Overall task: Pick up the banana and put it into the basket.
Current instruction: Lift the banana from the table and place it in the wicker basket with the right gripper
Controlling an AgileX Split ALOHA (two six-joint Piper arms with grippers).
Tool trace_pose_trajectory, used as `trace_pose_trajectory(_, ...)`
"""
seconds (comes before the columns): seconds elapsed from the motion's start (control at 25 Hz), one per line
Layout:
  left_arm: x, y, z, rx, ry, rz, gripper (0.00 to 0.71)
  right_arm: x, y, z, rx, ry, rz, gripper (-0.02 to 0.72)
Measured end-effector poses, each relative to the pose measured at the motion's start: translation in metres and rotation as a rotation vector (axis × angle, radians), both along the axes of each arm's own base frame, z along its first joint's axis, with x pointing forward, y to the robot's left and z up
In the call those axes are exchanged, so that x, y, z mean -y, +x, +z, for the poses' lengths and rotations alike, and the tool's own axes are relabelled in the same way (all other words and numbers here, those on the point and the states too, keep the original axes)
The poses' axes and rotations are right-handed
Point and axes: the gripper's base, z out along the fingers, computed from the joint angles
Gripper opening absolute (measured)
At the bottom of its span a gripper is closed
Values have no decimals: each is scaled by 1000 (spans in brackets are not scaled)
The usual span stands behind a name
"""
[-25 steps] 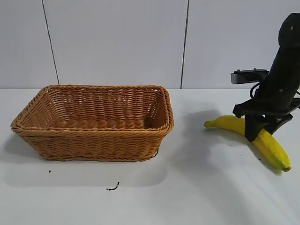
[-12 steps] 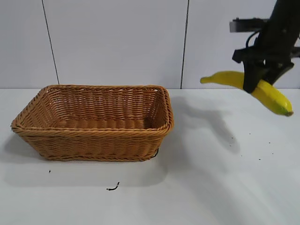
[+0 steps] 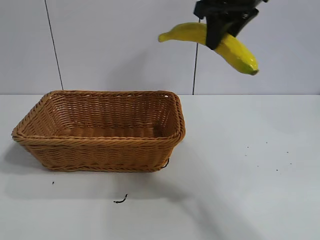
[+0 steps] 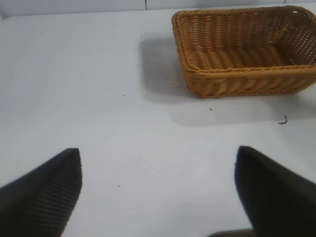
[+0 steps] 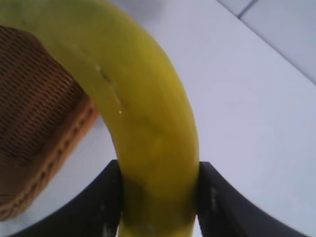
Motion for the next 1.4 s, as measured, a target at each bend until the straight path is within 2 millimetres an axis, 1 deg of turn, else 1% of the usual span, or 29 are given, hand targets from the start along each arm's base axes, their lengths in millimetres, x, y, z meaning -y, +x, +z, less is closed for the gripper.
trace_pose_trajectory(0.08, 0, 0, 0, 0, 0, 0, 635, -25, -6, -3, 66, -2, 97, 290)
trace_pose_trajectory(0.16, 0, 0, 0, 0, 0, 0, 635, -46, -9, -12, 111, -9, 176, 290)
trace_pose_trajectory(0.24, 0, 0, 0, 0, 0, 0, 635, -64, -11, -30, 115, -23, 224, 290)
trace_pose_trajectory(0.32, 0, 0, 0, 0, 0, 0, 635, -73, -8, -50, 97, -43, 243, 290)
trace_pose_trajectory(0.4, 0, 0, 0, 0, 0, 0, 635, -78, -3, -76, 62, -76, 249, 290)
trace_pose_trajectory(0.52, 0, 0, 0, 0, 0, 0, 635, -82, 4, -108, 23, -94, 234, 290)
trace_pose_trajectory(0.68, 0, 0, 0, 0, 0, 0, 635, -87, 11, -133, 18, -78, 214, 290)
trace_pose_trajectory(0.96, 0, 0, 0, 0, 0, 0, 635, -90, 14, -159, -5, -89, 214, 290)
trace_pose_trajectory(1.08, 0, 0, 0, 0, 0, 0, 635, -90, 14, -163, -13, -92, 214, 290)
trace_pose_trajectory(1.24, 0, 0, 0, 0, 0, 0, 635, -90, 14, -164, -17, -88, 212, 290)
trace_pose_trajectory(1.28, 0, 0, 0, 0, 0, 0, 635, -91, 14, -164, -20, -87, 211, 308)
trace_pose_trajectory(1.32, 0, 0, 0, 0, 0, 0, 635, -91, 14, -164, -22, -84, 210, 370)
trace_pose_trajectory(1.4, 0, 0, 0, 0, 0, 0, 635, -91, 13, -164, -26, -79, 208, 540)
